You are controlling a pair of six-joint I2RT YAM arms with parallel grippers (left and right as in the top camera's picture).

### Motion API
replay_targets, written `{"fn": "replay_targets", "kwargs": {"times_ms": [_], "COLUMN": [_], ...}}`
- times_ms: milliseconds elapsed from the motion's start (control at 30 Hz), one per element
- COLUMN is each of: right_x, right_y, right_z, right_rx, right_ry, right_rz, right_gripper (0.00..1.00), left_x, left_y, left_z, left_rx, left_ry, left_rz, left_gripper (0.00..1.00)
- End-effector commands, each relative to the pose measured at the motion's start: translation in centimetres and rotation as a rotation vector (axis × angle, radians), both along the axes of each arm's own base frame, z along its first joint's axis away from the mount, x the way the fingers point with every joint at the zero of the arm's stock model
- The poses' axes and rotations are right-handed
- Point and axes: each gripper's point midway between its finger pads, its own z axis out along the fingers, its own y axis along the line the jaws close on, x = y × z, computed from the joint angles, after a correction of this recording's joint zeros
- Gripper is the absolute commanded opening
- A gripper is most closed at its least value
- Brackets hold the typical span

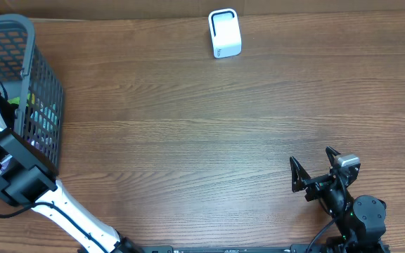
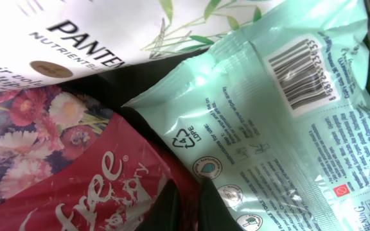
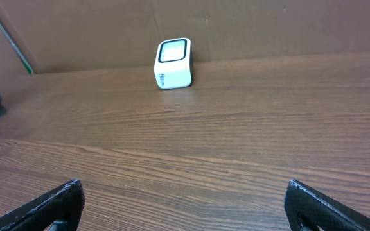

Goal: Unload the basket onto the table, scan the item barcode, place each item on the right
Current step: 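Search the basket with the left gripper and grasp the mint-green wipes pack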

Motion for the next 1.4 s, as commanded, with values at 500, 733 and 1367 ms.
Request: {"fn": "replay_targets", "kwargs": {"times_ms": [500,733,1367], "right_x": [-0.3,-0.3,-0.3], "right_y": [0.3,0.3,0.3], "right_z": [0.1,0.1,0.1], "right_rx": [0.006,0.006,0.006], "right_ry": [0.003,0.003,0.003], "right_rz": [0.019,0.019,0.019], "right_gripper": [1.00,1.00,1.00], "left_x": [5.1,4.9,3.1], "left_y": [0.4,0.2,-1.2], "left_z": [15.0,16.2,2.2], "left_rx": [0.106,0.122,-0.063], "left_ry": [-0.315,-0.325,-0.117], "left_rz": [-0.270,-0.274,0.012], "left_gripper": [0.04,0.24,1.00]}}
